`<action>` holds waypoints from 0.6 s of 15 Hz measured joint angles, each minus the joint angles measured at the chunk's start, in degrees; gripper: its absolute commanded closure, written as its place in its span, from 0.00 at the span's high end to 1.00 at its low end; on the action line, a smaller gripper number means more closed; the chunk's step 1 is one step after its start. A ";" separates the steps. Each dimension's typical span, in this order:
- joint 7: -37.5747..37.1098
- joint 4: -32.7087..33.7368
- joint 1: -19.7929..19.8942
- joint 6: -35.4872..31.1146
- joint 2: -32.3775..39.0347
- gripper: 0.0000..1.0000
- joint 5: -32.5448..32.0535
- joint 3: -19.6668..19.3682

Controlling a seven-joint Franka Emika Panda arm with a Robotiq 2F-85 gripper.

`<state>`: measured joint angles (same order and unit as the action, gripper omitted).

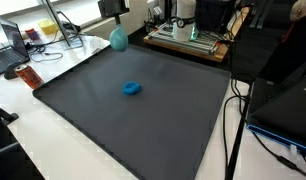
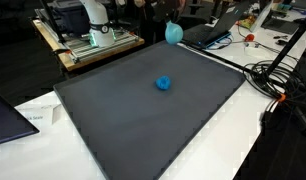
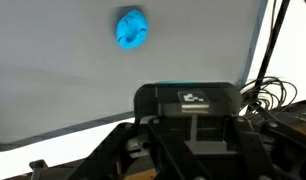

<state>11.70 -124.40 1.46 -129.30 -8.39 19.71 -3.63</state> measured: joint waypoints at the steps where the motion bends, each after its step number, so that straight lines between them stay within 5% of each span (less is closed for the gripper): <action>1: -0.50 -0.07 -0.22 -1.46 0.94 0.22 -0.13 0.42; 9: -8.73 0.02 -0.91 -8.22 10.98 0.22 -8.05 2.63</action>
<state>2.97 -124.38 0.55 -137.51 2.60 11.66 -1.01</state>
